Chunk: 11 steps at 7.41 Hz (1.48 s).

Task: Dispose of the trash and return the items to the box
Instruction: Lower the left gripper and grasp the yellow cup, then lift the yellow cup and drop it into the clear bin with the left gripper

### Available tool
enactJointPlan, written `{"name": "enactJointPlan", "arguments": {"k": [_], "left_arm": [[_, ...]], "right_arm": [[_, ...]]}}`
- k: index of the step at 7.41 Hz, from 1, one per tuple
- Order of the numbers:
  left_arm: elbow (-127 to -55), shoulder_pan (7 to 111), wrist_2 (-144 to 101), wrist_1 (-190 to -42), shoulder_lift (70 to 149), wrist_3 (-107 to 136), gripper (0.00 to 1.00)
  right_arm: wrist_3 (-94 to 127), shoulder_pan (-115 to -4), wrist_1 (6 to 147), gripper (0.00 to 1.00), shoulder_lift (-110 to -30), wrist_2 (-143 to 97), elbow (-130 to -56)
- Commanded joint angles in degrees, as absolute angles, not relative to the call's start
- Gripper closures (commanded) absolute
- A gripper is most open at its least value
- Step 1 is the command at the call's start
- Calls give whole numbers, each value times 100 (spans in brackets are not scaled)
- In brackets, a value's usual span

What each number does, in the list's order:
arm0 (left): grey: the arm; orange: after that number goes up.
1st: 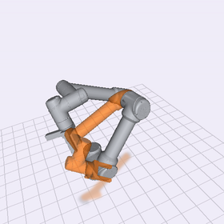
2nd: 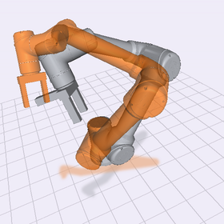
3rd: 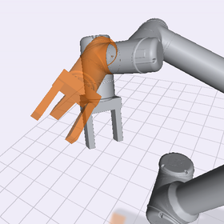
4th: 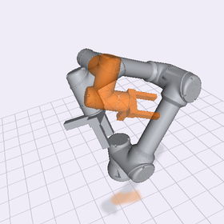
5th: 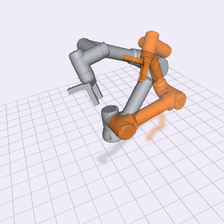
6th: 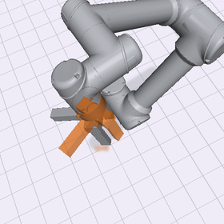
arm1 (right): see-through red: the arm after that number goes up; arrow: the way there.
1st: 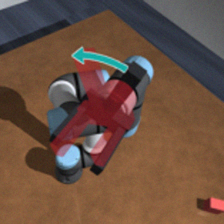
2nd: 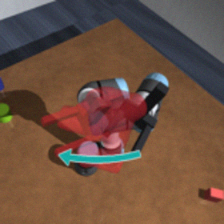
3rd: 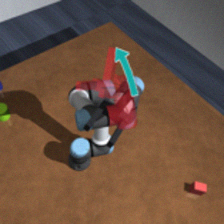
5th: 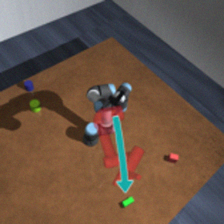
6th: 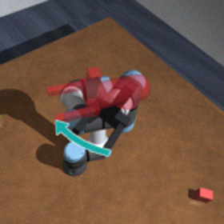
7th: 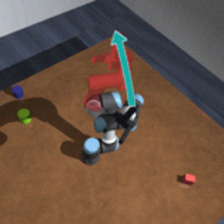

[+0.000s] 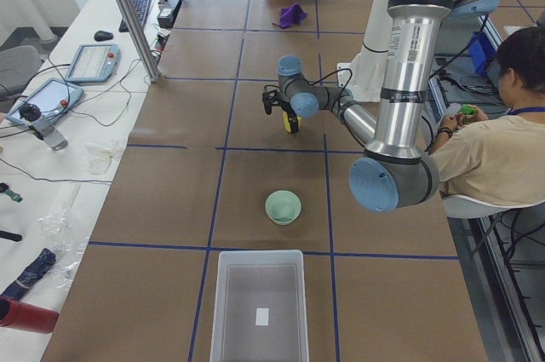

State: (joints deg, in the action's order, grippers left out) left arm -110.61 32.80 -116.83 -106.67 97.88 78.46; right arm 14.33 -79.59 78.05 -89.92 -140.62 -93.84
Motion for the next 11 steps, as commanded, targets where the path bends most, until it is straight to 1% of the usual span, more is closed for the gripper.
{"name": "enactJointPlan", "arguments": {"k": [1, 2, 4, 5, 6, 7, 8, 10, 11], "left_arm": [[-10986, 3121, -11610, -10661, 9844, 7857, 54], [-11012, 3120, -11628, -10661, 9844, 7857, 100], [-11152, 3138, -11628, -10661, 9835, 7849, 100], [-11527, 3190, -11628, -10661, 9765, 7857, 100], [-12219, 3338, -11680, -10644, 9399, 7849, 100], [-12878, 3871, -11698, -10652, 9004, 7744, 100], [-13198, 4407, -11907, -10644, 8539, 7064, 100], [-13035, 5803, -12163, -10687, 7292, 4495, 100], [-12460, 6697, -12364, -10696, 7182, 3169, 100]], "right_arm": [[1433, -7928, 7805, 0, -8991, -14089, -9369], [1433, -7928, 7805, 0, -8991, -14132, -9360], [1433, -7902, 7805, 0, -8982, -14142, -9343], [1433, -7893, 7805, 0, -8982, -14142, -9343], [1433, -7884, 7796, 0, -8974, -14142, -9343], [1433, -7892, 7796, 0, -8974, -14142, -9334], [1433, -7893, 7796, 0, -8974, -14142, -9334], [1441, -7893, 7796, 0, -8974, -14168, -9343], [1433, -7893, 7796, 0, -8982, -14220, -9343]]}}
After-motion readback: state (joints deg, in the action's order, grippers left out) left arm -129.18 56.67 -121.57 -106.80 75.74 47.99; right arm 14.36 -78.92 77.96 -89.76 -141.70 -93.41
